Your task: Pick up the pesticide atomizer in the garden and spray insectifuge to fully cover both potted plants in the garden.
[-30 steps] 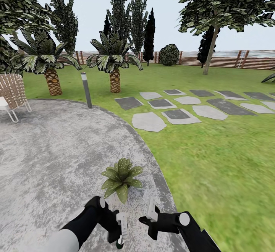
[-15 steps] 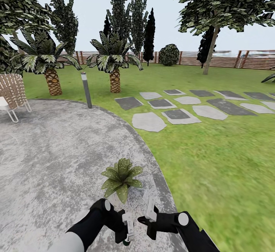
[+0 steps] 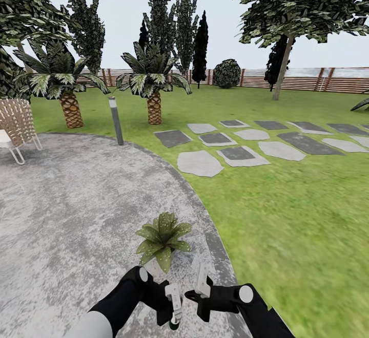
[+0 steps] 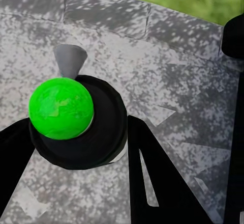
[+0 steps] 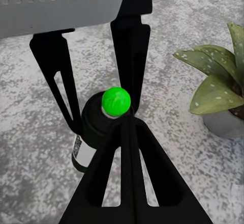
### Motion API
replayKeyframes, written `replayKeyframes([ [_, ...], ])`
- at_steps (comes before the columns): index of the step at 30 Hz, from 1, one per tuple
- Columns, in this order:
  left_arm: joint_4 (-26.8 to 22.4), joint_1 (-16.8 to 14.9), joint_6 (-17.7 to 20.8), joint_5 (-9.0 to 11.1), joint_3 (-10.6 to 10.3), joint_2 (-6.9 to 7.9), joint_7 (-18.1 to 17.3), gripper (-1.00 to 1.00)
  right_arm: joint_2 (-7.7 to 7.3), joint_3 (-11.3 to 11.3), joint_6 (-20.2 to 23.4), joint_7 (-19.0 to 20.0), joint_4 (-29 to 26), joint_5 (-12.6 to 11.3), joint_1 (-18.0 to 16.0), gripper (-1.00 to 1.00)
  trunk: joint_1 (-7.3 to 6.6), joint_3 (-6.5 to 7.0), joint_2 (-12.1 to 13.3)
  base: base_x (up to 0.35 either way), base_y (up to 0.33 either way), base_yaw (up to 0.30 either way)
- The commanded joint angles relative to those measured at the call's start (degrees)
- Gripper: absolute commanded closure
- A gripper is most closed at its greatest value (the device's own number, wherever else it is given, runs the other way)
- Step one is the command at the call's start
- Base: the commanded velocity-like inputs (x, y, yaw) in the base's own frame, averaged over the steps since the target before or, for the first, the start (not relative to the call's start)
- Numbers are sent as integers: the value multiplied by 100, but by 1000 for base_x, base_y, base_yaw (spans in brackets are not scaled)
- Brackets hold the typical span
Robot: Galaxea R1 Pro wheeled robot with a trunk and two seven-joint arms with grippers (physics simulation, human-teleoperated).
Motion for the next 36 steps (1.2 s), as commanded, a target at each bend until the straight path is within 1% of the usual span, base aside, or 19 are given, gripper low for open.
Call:
replayKeyframes([
  [1, -10, -3, 60, 0, -5, 0, -30, 100, 0, -6, -34, 6, -5, 52, -2, 100, -1, -6, -2, 0, 0, 0],
  [7, -8, -2, 34, 38, -1, 0, -46, 100, -3, -11, -34, 6, -3, 53, -2, 100, -1, -6, -2, 0, 0, 0],
  [8, -6, -2, -21, 41, -1, 0, -51, 100, -3, -11, -34, 6, -3, 53, -2, 100, -1, -6, -2, 0, 0, 0],
  [10, -3, -3, -252, 52, 0, 0, -119, 100, -3, -12, -34, 6, -3, 53, -2, 100, -1, -6, -2, 0, 0, 0],
  [13, -2, -2, -358, 56, 0, -4, -163, 100, -3, -15, -34, 6, -3, 53, -2, 100, -1, -6, -2, 0, 0, 0],
  [32, -2, -2, -388, 64, 27, -17, -177, 100, -3, -13, -34, 6, 6, 61, -2, 100, -1, -6, -2, 0, 0, 0],
  [34, -2, -2, -393, 148, 27, -17, -177, 100, -3, -14, -34, 6, 6, 62, -2, 100, -1, -6, -2, 0, 0, 0],
  [35, -2, -2, -401, 274, 23, -18, -177, 100, -3, -15, -34, 6, 6, 62, -2, 100, -1, -6, -2, 0, 0, 0],
  [36, 1, -2, -406, 339, 16, -18, -177, 100, -3, -15, -34, 6, 6, 62, -2, 100, -1, -6, -2, 0, 0, 0],
])
